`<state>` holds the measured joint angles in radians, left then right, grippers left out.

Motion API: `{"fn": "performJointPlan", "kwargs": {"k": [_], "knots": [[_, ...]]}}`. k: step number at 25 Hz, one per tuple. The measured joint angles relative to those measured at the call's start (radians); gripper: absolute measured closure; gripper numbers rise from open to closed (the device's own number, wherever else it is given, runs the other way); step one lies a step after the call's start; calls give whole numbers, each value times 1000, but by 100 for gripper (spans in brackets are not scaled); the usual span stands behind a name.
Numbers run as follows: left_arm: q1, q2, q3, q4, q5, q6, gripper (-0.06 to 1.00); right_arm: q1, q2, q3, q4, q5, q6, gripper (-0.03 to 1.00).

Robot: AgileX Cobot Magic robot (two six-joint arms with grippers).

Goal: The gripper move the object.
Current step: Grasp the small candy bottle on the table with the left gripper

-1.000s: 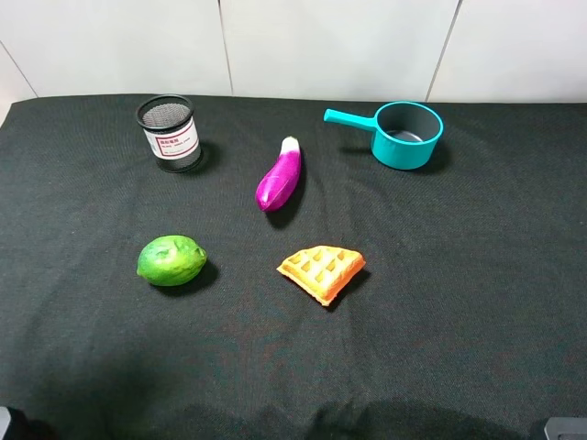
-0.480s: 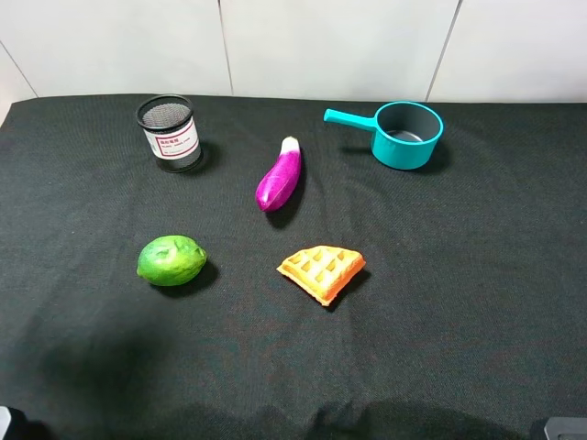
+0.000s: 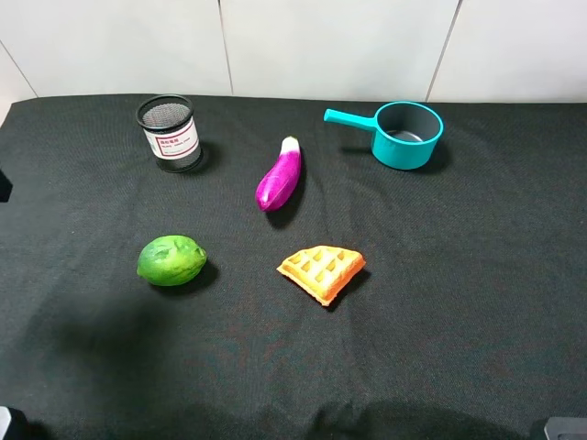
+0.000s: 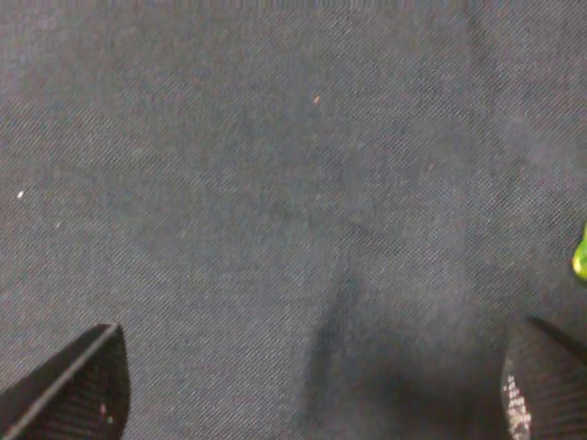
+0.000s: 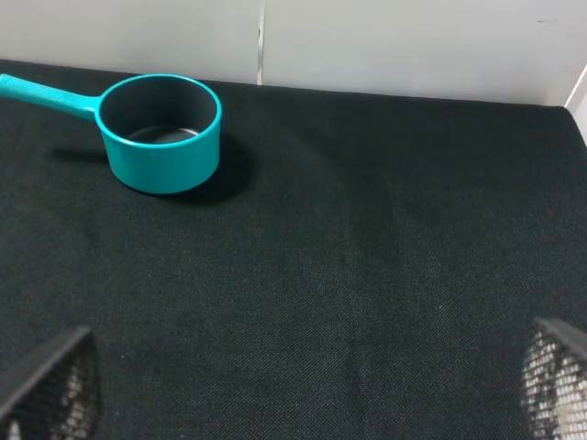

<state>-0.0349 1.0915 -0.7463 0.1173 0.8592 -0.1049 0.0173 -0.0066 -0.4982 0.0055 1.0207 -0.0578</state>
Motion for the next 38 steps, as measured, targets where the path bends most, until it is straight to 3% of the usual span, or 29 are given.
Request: {"fn": "performJointPlan", "kwargs": {"k": [24,38], "knots": [[0,418,-377,-22,6,59,10,0,0,0,0,0,0,27],[-19,640,-599,-117,-6,137,10,0,0,0,0,0,0,27]]}}
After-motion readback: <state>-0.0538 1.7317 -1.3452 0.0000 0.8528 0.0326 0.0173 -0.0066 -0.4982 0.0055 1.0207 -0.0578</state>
